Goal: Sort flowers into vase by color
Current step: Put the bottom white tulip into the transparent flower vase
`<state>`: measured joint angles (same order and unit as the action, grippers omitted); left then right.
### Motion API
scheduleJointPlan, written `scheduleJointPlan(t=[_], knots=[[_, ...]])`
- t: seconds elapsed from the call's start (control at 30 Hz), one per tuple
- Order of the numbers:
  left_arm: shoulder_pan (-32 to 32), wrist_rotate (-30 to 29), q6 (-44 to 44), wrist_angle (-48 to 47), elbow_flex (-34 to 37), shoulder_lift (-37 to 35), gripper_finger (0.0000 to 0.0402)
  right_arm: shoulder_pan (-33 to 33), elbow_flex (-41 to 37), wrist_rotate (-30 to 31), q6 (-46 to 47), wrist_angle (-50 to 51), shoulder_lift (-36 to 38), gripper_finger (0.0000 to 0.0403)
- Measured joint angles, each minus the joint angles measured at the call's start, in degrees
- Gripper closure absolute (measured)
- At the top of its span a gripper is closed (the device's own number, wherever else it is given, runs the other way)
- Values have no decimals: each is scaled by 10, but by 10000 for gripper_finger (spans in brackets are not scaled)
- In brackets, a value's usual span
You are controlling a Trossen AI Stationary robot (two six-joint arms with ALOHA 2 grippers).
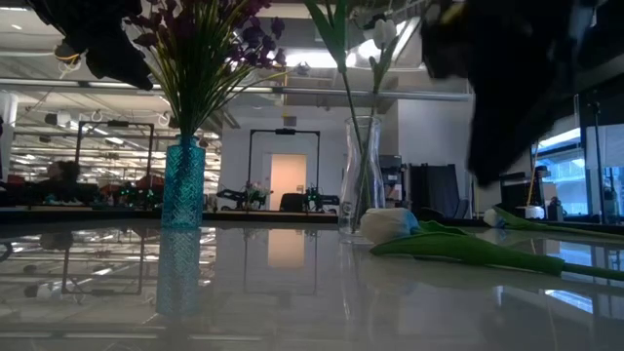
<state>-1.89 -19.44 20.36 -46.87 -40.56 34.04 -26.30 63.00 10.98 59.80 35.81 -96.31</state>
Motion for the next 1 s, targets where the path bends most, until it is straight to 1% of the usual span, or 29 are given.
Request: scheduleJointPlan(t=[0.1,0.2,0.3,0.43,0.5,0.6,0.7,0.77,0.83,0.9,1.0], knots=[[0,0,0,0,0,0,188,-5,0,-43,40,-22,-30,171],[0,0,0,0,0,0,188,-18,0,-49,48,-58,-54,171],[0,0,0,0,0,0,188,-24,0,-38,49,-89,-77,171],[0,0,0,0,0,0,188,-20,0,5,49,-108,-99,171],[0,0,0,0,0,0,188,-12,0,11,43,-116,-104,171],[0,0,0,0,0,0,188,-11,0,12,17,-122,-108,171],[0,0,0,0,0,0,188,-12,1,12,-31,-123,-109,173],[0,0,0,0,0,0,188,-17,1,1,-73,-128,-113,184],[0,0,0,0,0,0,188,-19,1,6,-116,-131,-114,204],[0,0,0,0,0,0,188,-19,0,10,-135,-136,-116,233],[0,0,0,0,0,0,188,-17,0,8,-140,-144,-117,288]])
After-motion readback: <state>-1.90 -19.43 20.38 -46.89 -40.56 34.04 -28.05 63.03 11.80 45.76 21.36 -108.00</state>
